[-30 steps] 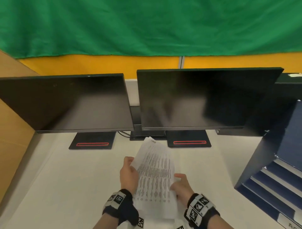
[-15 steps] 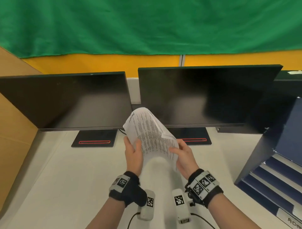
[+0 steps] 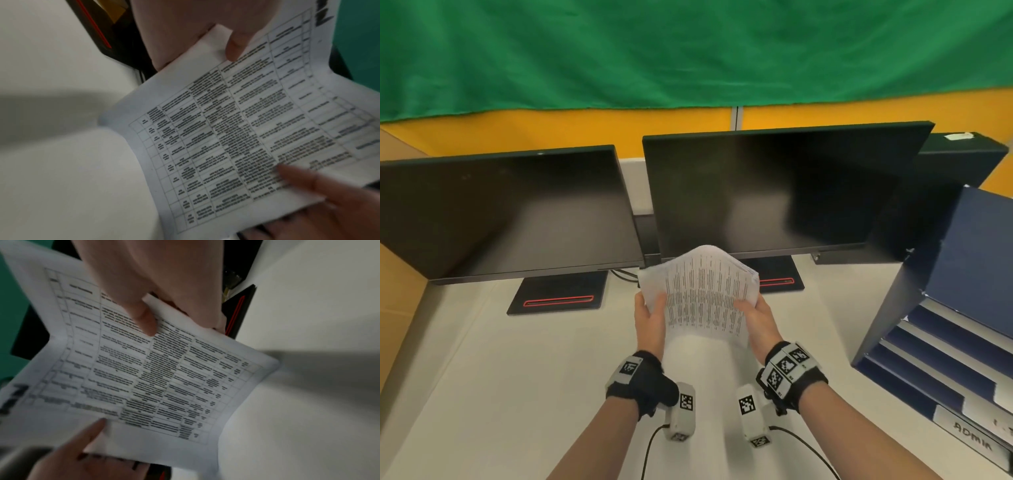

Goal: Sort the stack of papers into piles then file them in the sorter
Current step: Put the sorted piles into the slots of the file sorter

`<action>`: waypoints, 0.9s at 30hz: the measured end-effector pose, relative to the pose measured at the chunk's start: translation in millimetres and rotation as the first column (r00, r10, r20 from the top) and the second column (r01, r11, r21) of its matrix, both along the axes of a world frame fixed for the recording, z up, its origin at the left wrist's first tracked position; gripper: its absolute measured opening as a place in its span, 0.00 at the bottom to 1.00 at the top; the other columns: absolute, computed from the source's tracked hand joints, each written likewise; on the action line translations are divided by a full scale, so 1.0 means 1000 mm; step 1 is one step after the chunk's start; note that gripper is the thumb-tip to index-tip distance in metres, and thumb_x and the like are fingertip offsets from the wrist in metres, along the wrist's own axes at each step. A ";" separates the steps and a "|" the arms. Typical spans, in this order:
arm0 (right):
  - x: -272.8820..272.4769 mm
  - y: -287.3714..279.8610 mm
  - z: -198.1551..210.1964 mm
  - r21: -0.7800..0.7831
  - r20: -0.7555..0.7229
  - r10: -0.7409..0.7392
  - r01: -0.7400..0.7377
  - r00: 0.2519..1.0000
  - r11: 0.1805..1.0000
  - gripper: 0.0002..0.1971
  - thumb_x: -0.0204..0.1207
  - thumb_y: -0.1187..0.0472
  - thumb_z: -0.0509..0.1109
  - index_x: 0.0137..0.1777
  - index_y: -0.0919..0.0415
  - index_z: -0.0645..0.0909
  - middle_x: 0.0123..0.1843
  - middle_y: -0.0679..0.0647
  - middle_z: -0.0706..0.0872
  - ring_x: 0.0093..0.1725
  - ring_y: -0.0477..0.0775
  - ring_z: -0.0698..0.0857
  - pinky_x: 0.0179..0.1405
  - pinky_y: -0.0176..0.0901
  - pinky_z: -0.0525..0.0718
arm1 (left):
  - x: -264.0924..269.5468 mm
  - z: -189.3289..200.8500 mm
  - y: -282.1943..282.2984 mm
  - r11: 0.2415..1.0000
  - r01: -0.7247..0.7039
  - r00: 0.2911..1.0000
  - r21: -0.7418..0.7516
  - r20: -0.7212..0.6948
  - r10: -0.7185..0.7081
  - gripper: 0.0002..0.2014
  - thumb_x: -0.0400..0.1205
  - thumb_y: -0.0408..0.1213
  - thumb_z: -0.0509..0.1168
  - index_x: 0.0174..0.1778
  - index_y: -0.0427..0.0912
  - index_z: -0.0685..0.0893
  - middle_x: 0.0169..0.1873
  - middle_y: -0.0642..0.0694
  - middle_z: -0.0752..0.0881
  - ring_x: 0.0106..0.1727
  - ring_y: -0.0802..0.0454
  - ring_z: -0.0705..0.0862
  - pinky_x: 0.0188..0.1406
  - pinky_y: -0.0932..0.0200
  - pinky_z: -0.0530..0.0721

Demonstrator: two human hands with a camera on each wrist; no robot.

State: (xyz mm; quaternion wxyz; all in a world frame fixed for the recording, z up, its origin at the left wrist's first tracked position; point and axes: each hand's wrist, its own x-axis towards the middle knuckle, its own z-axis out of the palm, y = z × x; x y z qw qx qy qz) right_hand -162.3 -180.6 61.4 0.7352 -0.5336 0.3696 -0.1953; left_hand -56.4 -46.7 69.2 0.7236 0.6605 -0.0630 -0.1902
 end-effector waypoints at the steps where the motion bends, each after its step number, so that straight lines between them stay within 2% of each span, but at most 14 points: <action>1: 0.001 0.001 0.001 -0.045 -0.029 0.001 -0.002 1.000 0.999 0.16 0.81 0.65 0.61 0.66 0.53 0.77 0.63 0.53 0.84 0.62 0.54 0.83 0.66 0.55 0.80 | 0.004 0.000 -0.001 1.000 0.013 1.000 0.016 -0.013 -0.013 0.10 0.84 0.33 0.59 0.61 0.44 0.73 0.47 0.51 0.83 0.47 0.54 0.84 0.33 0.66 0.82; 4: -0.003 -0.001 0.000 -0.189 -0.085 -0.067 0.049 0.994 0.981 0.17 0.82 0.65 0.56 0.67 0.53 0.77 0.61 0.50 0.85 0.61 0.51 0.84 0.67 0.52 0.80 | 0.014 -0.007 -0.007 0.991 0.037 0.999 0.126 0.027 -0.041 0.12 0.83 0.32 0.59 0.61 0.40 0.76 0.49 0.48 0.84 0.52 0.47 0.83 0.41 0.59 0.80; 7: -0.025 -0.006 -0.001 -0.277 -0.200 -0.176 0.117 0.964 0.954 0.14 0.78 0.62 0.56 0.60 0.52 0.78 0.56 0.50 0.87 0.55 0.53 0.85 0.62 0.57 0.83 | 0.005 -0.018 -0.013 0.948 0.144 0.983 0.284 0.068 -0.170 0.10 0.83 0.36 0.57 0.59 0.44 0.76 0.54 0.46 0.84 0.55 0.44 0.83 0.58 0.45 0.81; 8: -0.037 -0.008 -0.005 -0.292 -0.236 -0.209 0.136 0.949 0.947 0.13 0.78 0.63 0.56 0.58 0.54 0.77 0.53 0.51 0.86 0.52 0.54 0.86 0.59 0.58 0.84 | -0.002 -0.024 -0.015 0.921 0.188 0.973 0.342 0.064 -0.222 0.10 0.83 0.37 0.55 0.59 0.43 0.75 0.55 0.48 0.83 0.55 0.46 0.82 0.62 0.46 0.78; 10: -0.070 -0.007 -0.015 -0.297 -0.307 -0.251 0.158 0.918 0.942 0.10 0.80 0.64 0.54 0.56 0.58 0.74 0.50 0.54 0.85 0.47 0.55 0.85 0.51 0.54 0.85 | -0.022 -0.039 -0.020 0.861 0.276 0.945 0.426 0.043 -0.324 0.11 0.85 0.35 0.51 0.61 0.43 0.74 0.55 0.47 0.82 0.54 0.46 0.80 0.61 0.49 0.76; 12: -0.109 -0.003 -0.032 -0.284 -0.388 -0.292 0.188 0.874 0.940 0.09 0.81 0.65 0.53 0.56 0.62 0.73 0.50 0.57 0.84 0.45 0.55 0.83 0.41 0.45 0.80 | -0.049 -0.052 -0.025 0.793 0.391 0.894 0.467 0.011 -0.448 0.12 0.85 0.34 0.49 0.61 0.45 0.74 0.56 0.46 0.82 0.56 0.44 0.81 0.63 0.48 0.77; 13: -0.129 0.000 -0.041 -0.266 -0.424 -0.313 0.213 0.850 0.940 0.09 0.82 0.64 0.53 0.57 0.62 0.72 0.50 0.57 0.84 0.45 0.54 0.82 0.39 0.43 0.77 | -0.064 -0.059 -0.028 0.753 0.449 0.861 0.482 -0.008 -0.509 0.13 0.85 0.32 0.49 0.61 0.45 0.73 0.56 0.47 0.82 0.57 0.44 0.81 0.62 0.50 0.76; 15: -0.170 0.006 -0.060 -0.232 -0.466 -0.350 0.270 0.813 0.935 0.09 0.82 0.63 0.53 0.56 0.60 0.73 0.52 0.56 0.84 0.47 0.53 0.82 0.44 0.45 0.78 | -0.094 -0.075 -0.037 0.663 0.545 0.789 0.513 -0.048 -0.612 0.13 0.85 0.31 0.49 0.62 0.45 0.72 0.55 0.49 0.82 0.53 0.47 0.81 0.57 0.55 0.74; 17: -0.207 0.009 -0.082 -0.214 -0.510 -0.387 0.323 0.768 0.922 0.09 0.82 0.62 0.53 0.55 0.60 0.73 0.54 0.58 0.84 0.50 0.56 0.82 0.56 0.52 0.80 | -0.123 -0.086 -0.046 0.578 0.622 0.718 0.528 -0.091 -0.690 0.15 0.85 0.31 0.49 0.66 0.45 0.70 0.52 0.50 0.83 0.46 0.54 0.82 0.54 0.56 0.75; 19: -0.236 0.011 -0.095 -0.207 -0.555 -0.430 0.382 0.712 0.901 0.14 0.79 0.58 0.54 0.59 0.63 0.73 0.60 0.61 0.83 0.57 0.61 0.80 0.66 0.59 0.76 | -0.148 -0.089 -0.057 0.505 0.683 0.653 0.528 -0.132 -0.745 0.16 0.84 0.31 0.48 0.67 0.45 0.69 0.49 0.51 0.82 0.42 0.58 0.81 0.51 0.58 0.76; 20: -0.251 0.009 -0.101 -0.201 -0.569 -0.455 0.421 0.685 0.885 0.16 0.78 0.58 0.54 0.60 0.65 0.72 0.61 0.61 0.82 0.60 0.63 0.79 0.69 0.60 0.74 | -0.159 -0.089 -0.063 0.473 0.712 0.621 0.519 -0.151 -0.769 0.16 0.84 0.31 0.48 0.67 0.44 0.69 0.50 0.50 0.82 0.44 0.57 0.82 0.51 0.57 0.79; 23: -0.282 0.004 -0.092 -0.200 -0.611 -0.544 0.552 0.575 0.809 0.13 0.79 0.64 0.54 0.58 0.69 0.73 0.58 0.61 0.80 0.62 0.66 0.76 0.71 0.58 0.70 | -0.188 -0.079 -0.079 0.393 0.788 0.521 0.474 -0.175 -0.835 0.17 0.83 0.33 0.48 0.67 0.46 0.70 0.54 0.48 0.85 0.51 0.51 0.84 0.56 0.54 0.83; 26: -0.303 -0.004 -0.093 -0.235 -0.592 -0.620 0.626 0.514 0.743 0.15 0.80 0.65 0.56 0.63 0.69 0.74 0.61 0.61 0.78 0.64 0.67 0.75 0.70 0.56 0.68 | -0.206 -0.072 -0.094 0.339 0.817 0.460 0.466 -0.174 -0.871 0.18 0.84 0.32 0.48 0.69 0.46 0.68 0.58 0.46 0.84 0.54 0.50 0.84 0.55 0.57 0.81; 27: -0.308 -0.007 -0.097 -0.215 -0.614 -0.606 0.632 0.505 0.745 0.16 0.80 0.65 0.56 0.65 0.69 0.74 0.63 0.62 0.78 0.65 0.68 0.75 0.69 0.56 0.68 | -0.209 -0.071 -0.098 0.324 0.821 0.451 0.470 -0.183 -0.874 0.18 0.84 0.32 0.48 0.70 0.45 0.68 0.60 0.46 0.83 0.54 0.49 0.83 0.55 0.57 0.80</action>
